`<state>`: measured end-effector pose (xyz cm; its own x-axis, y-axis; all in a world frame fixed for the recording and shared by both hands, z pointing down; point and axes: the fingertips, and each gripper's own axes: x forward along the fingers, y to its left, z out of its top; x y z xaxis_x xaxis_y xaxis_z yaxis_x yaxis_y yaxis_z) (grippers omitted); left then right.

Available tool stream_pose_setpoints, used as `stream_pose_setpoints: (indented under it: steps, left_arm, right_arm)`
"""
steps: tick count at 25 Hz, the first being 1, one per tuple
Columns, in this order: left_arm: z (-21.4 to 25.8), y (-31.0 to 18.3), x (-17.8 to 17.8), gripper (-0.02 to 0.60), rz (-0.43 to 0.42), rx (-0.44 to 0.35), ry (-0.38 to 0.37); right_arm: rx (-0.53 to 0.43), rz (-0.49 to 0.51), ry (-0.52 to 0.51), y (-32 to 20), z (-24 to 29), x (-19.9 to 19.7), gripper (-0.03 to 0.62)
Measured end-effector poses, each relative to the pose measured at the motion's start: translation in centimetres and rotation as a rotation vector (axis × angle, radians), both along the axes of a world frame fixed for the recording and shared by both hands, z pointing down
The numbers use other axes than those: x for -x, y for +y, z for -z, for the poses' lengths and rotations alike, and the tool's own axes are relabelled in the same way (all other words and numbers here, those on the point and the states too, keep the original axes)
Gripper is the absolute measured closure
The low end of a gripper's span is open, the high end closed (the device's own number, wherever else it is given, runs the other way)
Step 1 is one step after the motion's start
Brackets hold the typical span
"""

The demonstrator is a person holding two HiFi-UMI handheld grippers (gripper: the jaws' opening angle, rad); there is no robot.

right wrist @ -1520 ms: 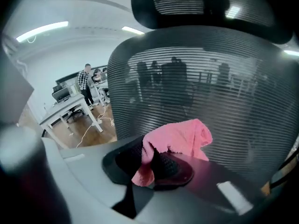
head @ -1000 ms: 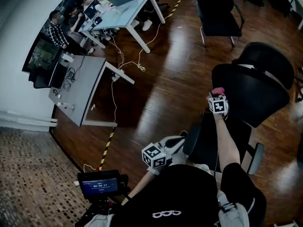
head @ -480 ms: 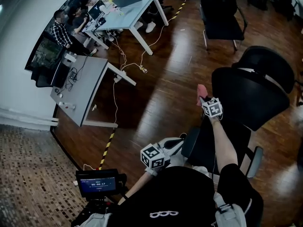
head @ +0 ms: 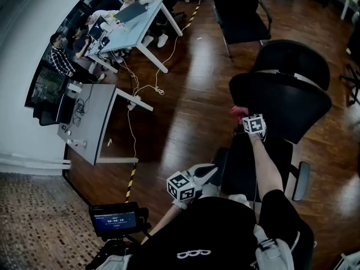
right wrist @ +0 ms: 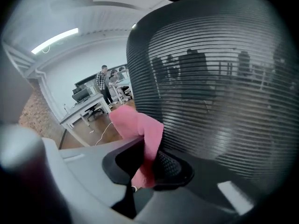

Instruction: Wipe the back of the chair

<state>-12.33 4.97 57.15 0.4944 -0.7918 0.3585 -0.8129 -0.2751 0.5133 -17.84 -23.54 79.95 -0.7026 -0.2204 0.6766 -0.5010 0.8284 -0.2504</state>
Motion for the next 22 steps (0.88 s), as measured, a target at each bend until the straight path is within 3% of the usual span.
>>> stream_pose_setpoints:
  steps: [8, 22]
  left_arm:
    - [-1.9, -1.7, -4.7, 0.589, -0.076, -0.003, 0.004]
    - [-0.8, -5.1, -12.3, 0.589, -0.181, -0.014, 0.016]
  right_arm:
    - [-0.007, -0.082, 0.008, -2.5, -1.6, -6.9, 0.549]
    - [-0.019, -0.210, 0.040, -7.6, -0.4, -19.3, 0.548]
